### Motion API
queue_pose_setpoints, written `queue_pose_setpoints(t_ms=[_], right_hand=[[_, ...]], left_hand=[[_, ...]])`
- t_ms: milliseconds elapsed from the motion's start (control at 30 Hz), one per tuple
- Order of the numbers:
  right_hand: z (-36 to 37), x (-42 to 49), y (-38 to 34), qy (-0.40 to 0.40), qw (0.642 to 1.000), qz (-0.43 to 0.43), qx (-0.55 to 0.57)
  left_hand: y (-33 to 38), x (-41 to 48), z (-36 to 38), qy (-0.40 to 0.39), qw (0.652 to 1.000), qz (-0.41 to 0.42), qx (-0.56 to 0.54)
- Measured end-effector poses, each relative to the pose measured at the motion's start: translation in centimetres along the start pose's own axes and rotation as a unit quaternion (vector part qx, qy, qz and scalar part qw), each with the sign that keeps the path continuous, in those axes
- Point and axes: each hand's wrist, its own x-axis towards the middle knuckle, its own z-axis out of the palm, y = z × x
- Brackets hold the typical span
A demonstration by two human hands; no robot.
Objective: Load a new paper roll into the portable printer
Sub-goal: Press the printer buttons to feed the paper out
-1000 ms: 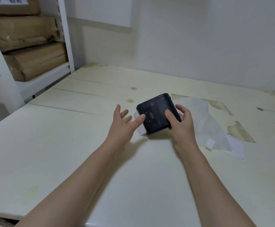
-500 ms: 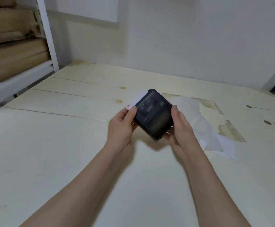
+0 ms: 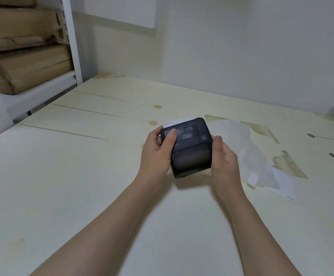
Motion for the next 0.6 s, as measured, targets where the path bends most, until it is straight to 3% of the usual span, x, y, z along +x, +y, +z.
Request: queue_pose_setpoints(t_ms=[333,500,600], right_hand=[[0.94,0.31,-0.10,0.158,0.984,-0.082,-0.012],[0.88,0.51,-0.69,0.147,0.985,-0.091,-0.009],[0.90,0.72,-0.62,0.083,0.996,-0.034,0.011]], left_hand=[[0.66,-0.37,0.75,0.009,0.999,-0.010,-0.048],[1.01,-0.76,0.84,0.028,0.999,0.003,-0.040],[1.06,-0.63,0.85,0.030,0.999,-0.007,-0.033]])
